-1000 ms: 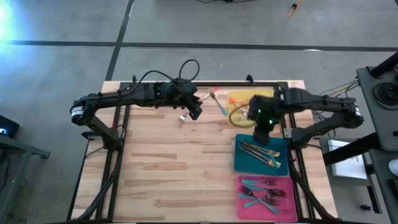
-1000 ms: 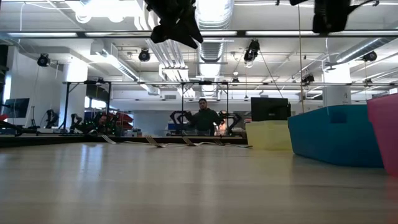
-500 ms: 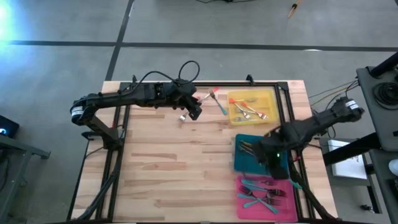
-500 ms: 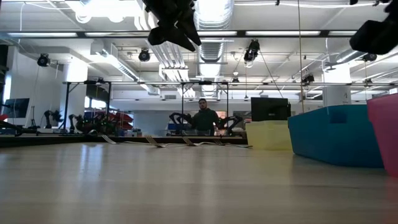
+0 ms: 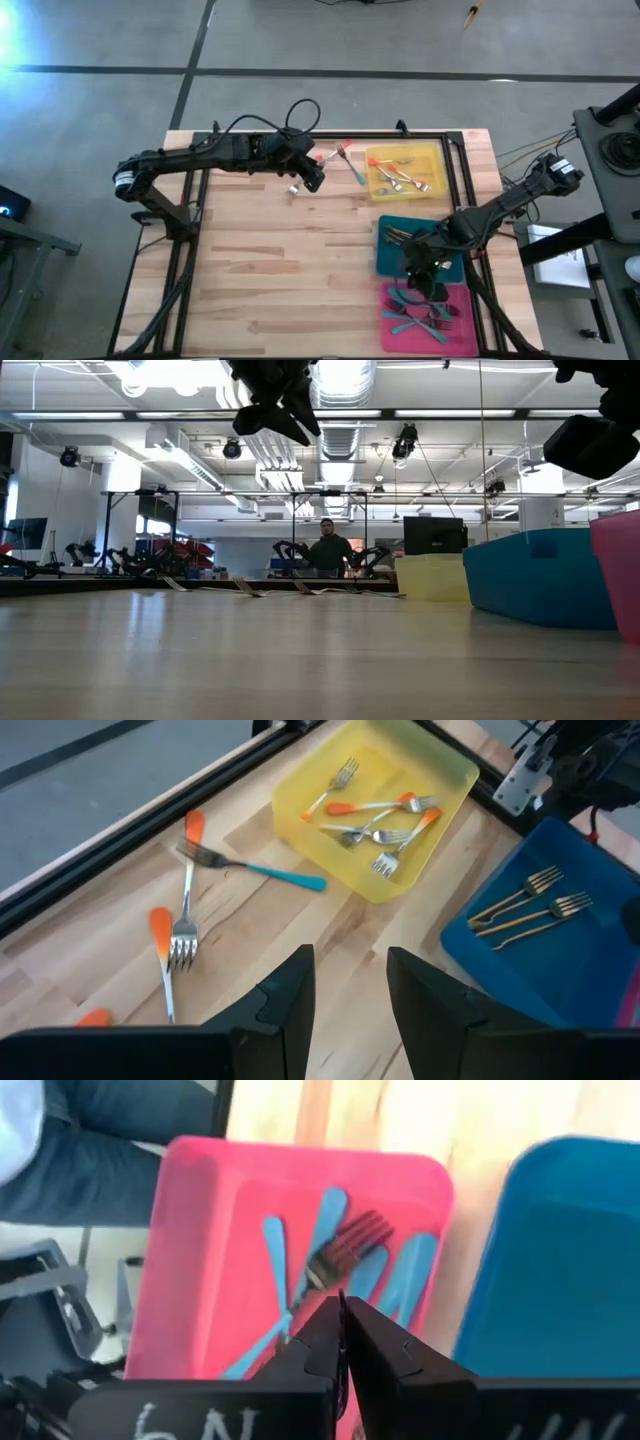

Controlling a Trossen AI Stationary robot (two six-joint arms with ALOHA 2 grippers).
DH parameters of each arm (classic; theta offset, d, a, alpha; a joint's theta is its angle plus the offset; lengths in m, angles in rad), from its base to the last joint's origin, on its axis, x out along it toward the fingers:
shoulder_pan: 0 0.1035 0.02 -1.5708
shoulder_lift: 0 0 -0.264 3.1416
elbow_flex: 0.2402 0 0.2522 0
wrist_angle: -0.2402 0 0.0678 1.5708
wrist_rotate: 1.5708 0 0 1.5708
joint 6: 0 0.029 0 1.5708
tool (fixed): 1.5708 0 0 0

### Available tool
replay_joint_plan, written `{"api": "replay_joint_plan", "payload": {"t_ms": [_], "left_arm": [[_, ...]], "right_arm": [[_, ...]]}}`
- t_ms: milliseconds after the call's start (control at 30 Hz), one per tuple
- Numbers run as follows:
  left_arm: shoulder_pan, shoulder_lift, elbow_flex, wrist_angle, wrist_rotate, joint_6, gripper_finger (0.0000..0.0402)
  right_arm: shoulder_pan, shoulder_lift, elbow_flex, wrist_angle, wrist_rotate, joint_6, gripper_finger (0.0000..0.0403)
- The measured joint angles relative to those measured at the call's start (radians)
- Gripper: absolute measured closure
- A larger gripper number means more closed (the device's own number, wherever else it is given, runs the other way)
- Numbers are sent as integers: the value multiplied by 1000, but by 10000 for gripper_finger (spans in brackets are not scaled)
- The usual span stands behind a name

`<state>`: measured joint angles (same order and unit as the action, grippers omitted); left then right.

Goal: Sort silverware by color (type)
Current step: Put the blue fork into the pink bin, then put the orange fork into the yellow bin

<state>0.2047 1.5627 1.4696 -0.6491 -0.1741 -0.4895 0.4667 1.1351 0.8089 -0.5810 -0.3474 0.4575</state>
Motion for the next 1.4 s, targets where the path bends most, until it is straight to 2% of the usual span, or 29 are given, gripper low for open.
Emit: {"api": "replay_joint_plan", "payload": {"t_ms": [200, 433, 600, 800, 900, 1033, 1233, 1400], "left_arm": [[0, 0, 0, -89, 0, 12, 290], [1, 0, -63, -233, -2, 43, 290], [22, 2, -182, -202, -1, 60, 290], [109, 57, -267, -69, -1, 43, 290], [158, 126, -255, -49, -1, 76, 290], [199, 241, -179, -49, -3, 159, 290], [204, 402, -66, -88, -3, 279, 290], [204, 488, -19, -107, -24, 324, 290]], "right_arm": [[1, 0, -19, 96, 0, 32, 379], [5, -15, -19, 115, 0, 67, 319], [2, -53, -19, 73, 8, 146, 285], [-29, -99, -18, 55, 8, 251, 279], [-49, -110, -17, 55, 8, 290, 284], [-72, -114, -17, 56, 8, 359, 293], [-75, -112, -17, 55, 8, 443, 304], [-75, -112, -17, 54, 9, 486, 312]]}}
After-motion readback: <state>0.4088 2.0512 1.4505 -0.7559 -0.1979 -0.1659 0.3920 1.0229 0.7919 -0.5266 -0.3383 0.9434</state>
